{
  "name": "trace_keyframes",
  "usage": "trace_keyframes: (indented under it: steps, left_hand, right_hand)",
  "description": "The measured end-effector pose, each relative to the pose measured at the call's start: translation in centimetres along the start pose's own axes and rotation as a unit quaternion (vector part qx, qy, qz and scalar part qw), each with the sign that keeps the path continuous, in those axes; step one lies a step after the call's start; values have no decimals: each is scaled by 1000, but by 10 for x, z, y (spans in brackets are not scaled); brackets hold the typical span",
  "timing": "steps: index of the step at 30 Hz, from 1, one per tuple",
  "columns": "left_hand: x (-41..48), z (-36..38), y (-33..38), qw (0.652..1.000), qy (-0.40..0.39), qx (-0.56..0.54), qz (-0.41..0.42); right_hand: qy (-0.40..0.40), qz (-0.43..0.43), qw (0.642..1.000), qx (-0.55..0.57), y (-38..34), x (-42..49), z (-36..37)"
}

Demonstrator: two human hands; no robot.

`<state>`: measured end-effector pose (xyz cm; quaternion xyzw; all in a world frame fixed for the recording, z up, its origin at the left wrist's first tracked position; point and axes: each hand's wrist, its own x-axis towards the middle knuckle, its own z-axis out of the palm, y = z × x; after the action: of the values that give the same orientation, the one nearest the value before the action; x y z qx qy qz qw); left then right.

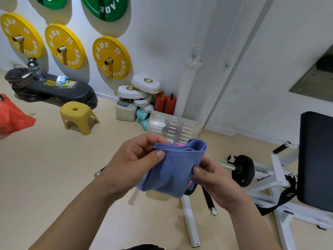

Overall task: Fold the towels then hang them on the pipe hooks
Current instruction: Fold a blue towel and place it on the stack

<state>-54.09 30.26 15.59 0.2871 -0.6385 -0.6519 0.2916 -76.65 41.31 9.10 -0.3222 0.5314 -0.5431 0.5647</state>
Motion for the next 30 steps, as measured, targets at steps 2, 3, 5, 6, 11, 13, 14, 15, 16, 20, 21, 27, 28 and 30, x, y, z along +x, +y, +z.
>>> trace_keyframes:
  steps: [2, 3, 5, 6, 11, 13, 14, 15, 16, 20, 21, 27, 28, 30]
  left_hand:
    - [4, -7, -5, 999, 44, 3, -12]
    - [5, -10, -11, 997, 71, 9, -21]
    - [8, -18, -26, 992, 112, 51, -35]
    - [8, -21, -33, 989, 120, 72, -45]
    - [7, -21, -40, 979, 42, 187, -76]
    - [10, -16, -38, 963, -18, 264, -55]
    - [12, -12, -35, 956, -42, 288, -35]
    - [16, -7, -34, 954, -66, 294, -18]
    - [20, -2, -33, 956, -90, 281, -13]
    - [30, 7, -28, 955, -150, 251, -36]
    - [30, 7, -30, 951, -156, 265, -35]
    - [25, 15, -29, 953, -94, 287, -2]
    - [27, 15, -26, 957, -71, 280, 8]
    - [33, 11, -20, 957, -24, 289, 21]
  right_hand:
    - [48, -25, 998, 12, 0, 1, 3]
    - [76, -44, 996, 10, -1, 1, 5]
    - [112, -67, 991, -18, -3, 0, 11]
    - [115, -73, 990, -43, -7, -2, 15]
    - [63, -83, 980, -172, -27, -6, 22]
    - [24, -96, 964, -248, -29, -5, 19]
    - [4, -101, 954, -283, -29, -4, 18]
    - [-15, -103, 945, -308, -31, -4, 19]
    - [-31, -106, 938, -329, -31, -4, 19]
    - [-43, -80, 933, -347, -30, -7, 17]
    - [-33, -70, 937, -340, -27, -8, 14]
    - [-66, 86, 907, -406, 20, -5, -12]
    - [-63, 112, 900, -417, 34, -5, -17]
    - [-26, 139, 913, -383, 61, -9, -25]
